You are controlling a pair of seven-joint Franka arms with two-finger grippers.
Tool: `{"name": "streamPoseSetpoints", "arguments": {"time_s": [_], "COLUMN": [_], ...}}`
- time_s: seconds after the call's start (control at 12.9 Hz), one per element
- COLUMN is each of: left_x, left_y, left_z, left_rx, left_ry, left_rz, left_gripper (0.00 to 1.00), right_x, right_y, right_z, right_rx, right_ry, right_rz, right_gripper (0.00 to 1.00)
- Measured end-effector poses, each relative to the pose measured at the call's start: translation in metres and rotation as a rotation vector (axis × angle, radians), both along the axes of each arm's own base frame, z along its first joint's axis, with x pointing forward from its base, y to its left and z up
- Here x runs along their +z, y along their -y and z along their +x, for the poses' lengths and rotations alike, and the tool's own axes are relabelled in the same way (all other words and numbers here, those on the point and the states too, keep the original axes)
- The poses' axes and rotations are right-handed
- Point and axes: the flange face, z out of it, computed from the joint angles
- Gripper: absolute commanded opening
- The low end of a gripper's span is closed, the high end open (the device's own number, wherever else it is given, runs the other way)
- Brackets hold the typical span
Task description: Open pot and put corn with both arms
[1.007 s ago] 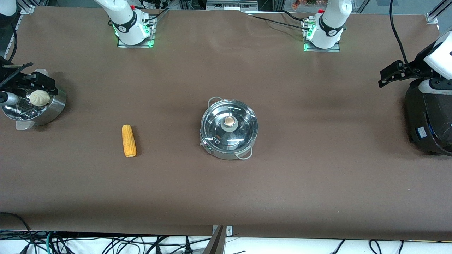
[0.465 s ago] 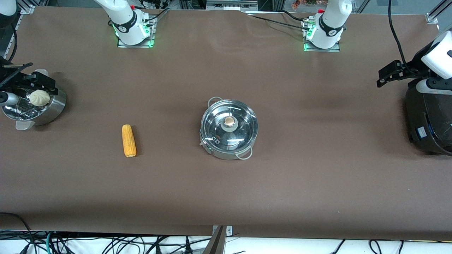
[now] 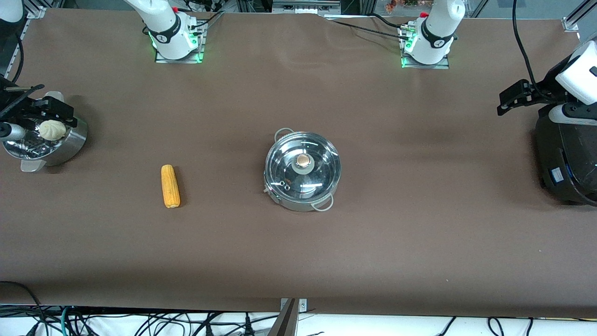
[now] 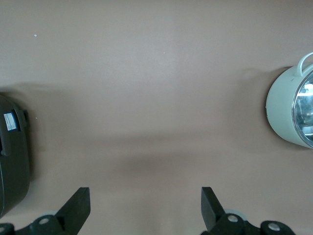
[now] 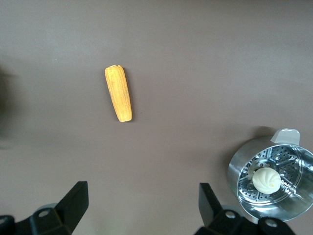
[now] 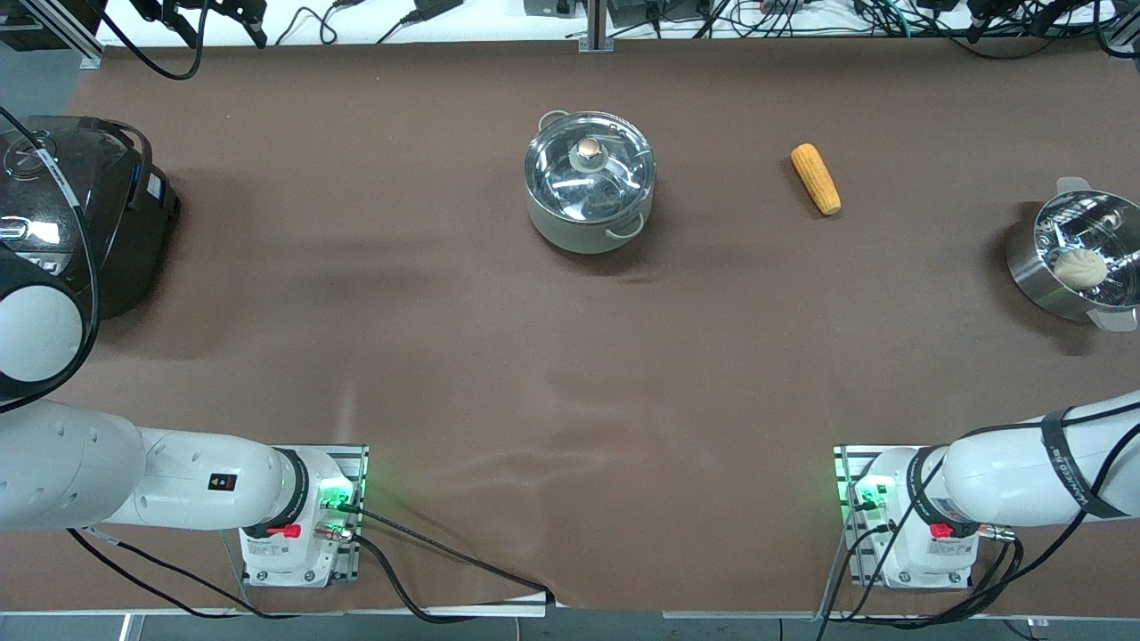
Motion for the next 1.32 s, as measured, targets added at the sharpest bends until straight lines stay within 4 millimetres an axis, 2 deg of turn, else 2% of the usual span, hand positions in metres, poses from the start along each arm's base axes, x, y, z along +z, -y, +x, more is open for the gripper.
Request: {"name": "streamPoseSetpoints", "arguments": {"time_s": [0.15,0.39,0.62,0.77,0.93,1.01,1.32], "left_x": [-0.001,-0.008,-0.028,-0.045,-0.052,-0.056,-0.084], "left_y": [0.010,0.056,0.105,0.118,0.128,0.140,0.207], "left_z": [0.000,0.000,0.003,0.012,0.023,0.028,0.027], "left_rx": [-0.019,-0.101,-0.176,-0.182,-0.189,-0.206,-0.321], "left_ry": [-0.002,-0.017,-0.058,-0.093,-0.101,-0.104,-0.154], "left_rz": [0.000,0.001,-0.027,-0.082,-0.116,-0.123,-0.141], "left_gripper": [1.00,1.00,1.00,1.00,1.00,1.00,1.00], "right_x": [0.000,0.001,-0.004,-0.014,-0.029,-0.036,-0.071], "right_y": [0.000,0.000,0.000,0.000,-0.003,-0.005,-0.010], "right_z": [0.000,0.001,0.004,0.013,0.021,0.025,0.044], "right_rx": [0.000,0.001,0.001,0.000,-0.003,-0.005,-0.010], "right_ry": [0.003,0.008,0.007,0.018,0.009,0.006,-0.007], "right_rz": [0.000,0.000,-0.001,-0.002,0.019,0.038,0.060], "right_gripper": [1.00,1.00,1.00,1.00,1.00,1.00,1.00]}}
